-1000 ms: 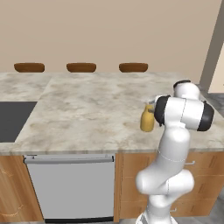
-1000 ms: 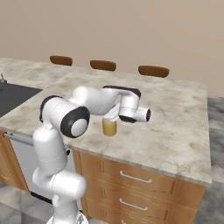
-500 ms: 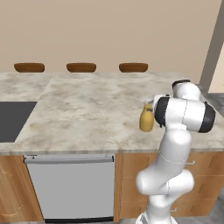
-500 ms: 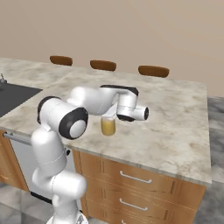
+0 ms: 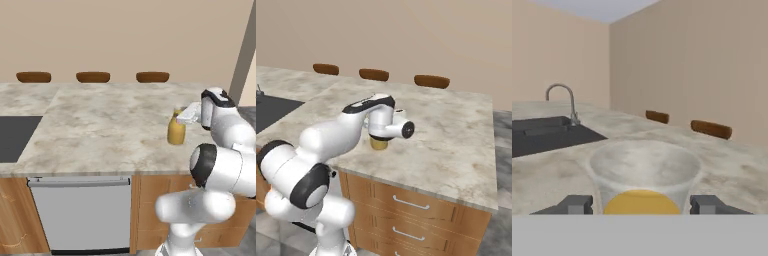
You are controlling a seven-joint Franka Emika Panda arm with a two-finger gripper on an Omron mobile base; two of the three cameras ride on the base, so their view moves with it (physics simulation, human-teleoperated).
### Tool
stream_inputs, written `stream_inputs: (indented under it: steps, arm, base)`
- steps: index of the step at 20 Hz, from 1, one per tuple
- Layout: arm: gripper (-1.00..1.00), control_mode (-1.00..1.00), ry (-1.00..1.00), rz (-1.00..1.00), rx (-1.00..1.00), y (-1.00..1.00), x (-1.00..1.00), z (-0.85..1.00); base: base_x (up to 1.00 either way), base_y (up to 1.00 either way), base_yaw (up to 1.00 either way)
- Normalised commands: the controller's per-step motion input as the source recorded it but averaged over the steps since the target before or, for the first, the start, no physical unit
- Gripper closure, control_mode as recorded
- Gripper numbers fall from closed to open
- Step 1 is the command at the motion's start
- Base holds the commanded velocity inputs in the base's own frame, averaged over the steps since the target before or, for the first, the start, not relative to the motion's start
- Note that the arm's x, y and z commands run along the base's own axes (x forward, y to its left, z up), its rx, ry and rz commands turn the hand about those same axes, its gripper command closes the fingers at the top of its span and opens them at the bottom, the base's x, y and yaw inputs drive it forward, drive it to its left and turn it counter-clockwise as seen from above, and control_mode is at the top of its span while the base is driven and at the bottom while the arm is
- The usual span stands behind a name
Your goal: Move the onion and bar from the second highest shelf to the top shelf to make space. Then, place the pitcher from the counter on the cleared second highest shelf.
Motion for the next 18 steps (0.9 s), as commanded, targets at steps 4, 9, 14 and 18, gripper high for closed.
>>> stream_inputs:
  steps: [4,9,14,18]
  arm:
    - [1.0,-1.0,0.05,-0.67,-0.03,0.47,-0.57,0.77]
    - [1.0,-1.0,0.04,-0.58,-0.03,0.52,-0.57,0.93]
    - [1.0,-1.0,0.17,-0.32,-0.09,0.32,-0.64,0.96]
    - [1.0,-1.0,0.24,-0.13,-0.1,0.23,-0.46,1.0]
  base:
    - [0.0,0.0,0.0]
    - [0.0,0.0,0.0]
    - [0.0,0.0,0.0]
    - [0.0,0.0,0.0]
